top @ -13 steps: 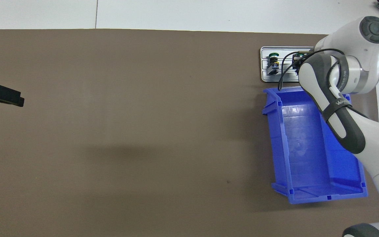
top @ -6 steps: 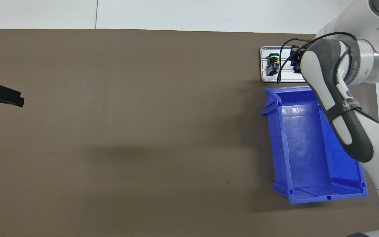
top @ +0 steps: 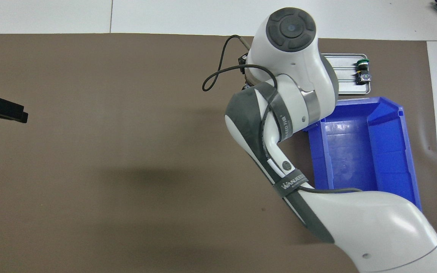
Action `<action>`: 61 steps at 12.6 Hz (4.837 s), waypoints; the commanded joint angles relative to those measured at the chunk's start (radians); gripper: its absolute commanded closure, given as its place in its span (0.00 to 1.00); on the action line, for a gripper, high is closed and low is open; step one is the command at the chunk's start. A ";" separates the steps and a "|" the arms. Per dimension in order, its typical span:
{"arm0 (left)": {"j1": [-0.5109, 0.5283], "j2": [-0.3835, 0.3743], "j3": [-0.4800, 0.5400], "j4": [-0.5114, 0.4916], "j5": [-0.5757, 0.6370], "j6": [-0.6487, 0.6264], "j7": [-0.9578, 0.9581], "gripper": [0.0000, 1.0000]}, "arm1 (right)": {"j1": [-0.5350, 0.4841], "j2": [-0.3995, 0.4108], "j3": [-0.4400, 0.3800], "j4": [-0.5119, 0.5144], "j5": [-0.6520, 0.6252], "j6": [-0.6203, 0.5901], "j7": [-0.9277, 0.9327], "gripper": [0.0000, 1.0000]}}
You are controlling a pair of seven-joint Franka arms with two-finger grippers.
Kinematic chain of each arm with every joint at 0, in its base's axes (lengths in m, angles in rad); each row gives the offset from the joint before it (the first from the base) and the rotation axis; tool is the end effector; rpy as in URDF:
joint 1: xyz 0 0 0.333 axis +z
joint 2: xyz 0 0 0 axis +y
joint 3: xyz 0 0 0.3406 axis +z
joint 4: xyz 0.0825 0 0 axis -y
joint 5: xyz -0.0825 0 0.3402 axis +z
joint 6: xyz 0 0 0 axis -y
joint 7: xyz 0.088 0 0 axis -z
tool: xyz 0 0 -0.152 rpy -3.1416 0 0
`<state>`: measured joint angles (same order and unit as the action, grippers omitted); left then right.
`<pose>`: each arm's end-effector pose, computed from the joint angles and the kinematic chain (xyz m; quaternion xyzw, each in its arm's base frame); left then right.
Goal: Place and press button with both arms
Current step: 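Carry the button to the table center and set it down, then withdraw the right gripper while the left gripper reaches the button, then grasp the green button with the left gripper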
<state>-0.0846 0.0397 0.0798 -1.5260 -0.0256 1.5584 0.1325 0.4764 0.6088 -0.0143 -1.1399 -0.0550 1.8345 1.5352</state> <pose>0.5226 -0.0073 0.6018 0.9976 -0.0687 -0.0029 0.0114 0.6397 0.3141 0.4426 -0.8621 0.5040 -0.0492 0.0194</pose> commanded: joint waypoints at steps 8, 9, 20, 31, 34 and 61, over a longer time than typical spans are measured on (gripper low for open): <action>0.009 -0.021 -0.008 -0.025 0.006 -0.003 -0.007 0.00 | 0.166 0.149 0.001 -0.092 -0.074 0.244 0.551 1.00; 0.009 -0.021 -0.008 -0.025 0.006 -0.001 -0.010 0.00 | 0.157 0.151 0.001 -0.090 -0.069 0.244 0.549 0.89; -0.009 -0.011 -0.020 -0.020 -0.042 0.075 0.275 0.00 | -0.105 -0.007 -0.001 -0.018 0.036 -0.022 0.043 0.25; -0.179 0.190 -0.037 -0.013 -0.164 0.346 0.737 0.00 | -0.446 -0.450 -0.003 -0.325 0.081 -0.278 -1.255 0.38; -0.253 0.218 -0.040 -0.039 -0.189 0.451 0.745 0.01 | -0.444 -0.642 -0.003 -0.625 0.081 -0.128 -1.366 0.36; -0.515 0.623 -0.034 0.010 -0.252 0.884 0.549 0.18 | -0.449 -0.676 -0.013 -0.655 0.080 -0.041 -1.515 0.01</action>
<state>-0.5760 0.6631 0.0291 -1.4934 -0.2839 2.4015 0.6950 0.0335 -0.0609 -0.0305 -1.7888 0.0060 1.7921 0.0453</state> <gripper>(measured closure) 0.159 0.009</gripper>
